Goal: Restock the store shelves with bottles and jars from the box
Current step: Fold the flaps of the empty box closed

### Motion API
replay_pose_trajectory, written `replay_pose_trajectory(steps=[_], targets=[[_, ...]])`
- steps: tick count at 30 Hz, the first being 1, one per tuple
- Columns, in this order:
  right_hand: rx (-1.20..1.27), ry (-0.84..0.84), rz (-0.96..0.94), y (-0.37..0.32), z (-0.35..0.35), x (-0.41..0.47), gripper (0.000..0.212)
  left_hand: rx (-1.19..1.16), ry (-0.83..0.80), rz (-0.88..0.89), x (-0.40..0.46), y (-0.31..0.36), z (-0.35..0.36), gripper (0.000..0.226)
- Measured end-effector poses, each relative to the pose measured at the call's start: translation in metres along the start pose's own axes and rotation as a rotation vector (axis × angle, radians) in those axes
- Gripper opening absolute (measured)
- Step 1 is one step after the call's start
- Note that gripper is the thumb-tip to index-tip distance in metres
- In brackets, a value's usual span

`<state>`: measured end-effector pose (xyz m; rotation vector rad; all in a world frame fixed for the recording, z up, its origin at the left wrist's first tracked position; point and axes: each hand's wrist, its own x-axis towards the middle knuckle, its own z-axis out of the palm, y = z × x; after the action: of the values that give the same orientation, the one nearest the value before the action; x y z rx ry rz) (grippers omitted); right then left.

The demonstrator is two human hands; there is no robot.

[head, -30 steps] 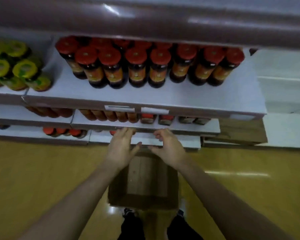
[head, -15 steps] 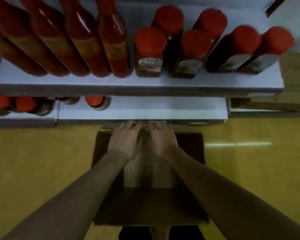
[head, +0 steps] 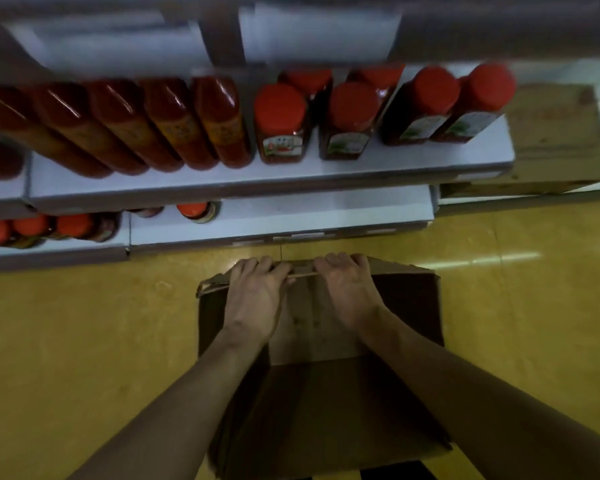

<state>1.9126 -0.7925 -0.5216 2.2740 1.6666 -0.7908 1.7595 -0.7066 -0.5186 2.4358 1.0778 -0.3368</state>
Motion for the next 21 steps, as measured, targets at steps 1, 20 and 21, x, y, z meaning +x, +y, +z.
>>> replay_pose_trajectory(steps=[1,20,21], targets=[[0.015,0.002,0.006,0.001,-0.022,-0.018,0.054,-0.012,-0.004,0.01,-0.009,0.011,-0.022,0.035],[0.054,0.385,0.221,0.081,-0.3,-0.317,0.028,0.08,0.149,0.299,-0.138,0.277,-0.299,0.029],[0.073,0.427,0.224,0.095,-0.305,-0.33,0.026,0.094,0.17,0.315,-0.139,0.296,-0.305,0.03]])
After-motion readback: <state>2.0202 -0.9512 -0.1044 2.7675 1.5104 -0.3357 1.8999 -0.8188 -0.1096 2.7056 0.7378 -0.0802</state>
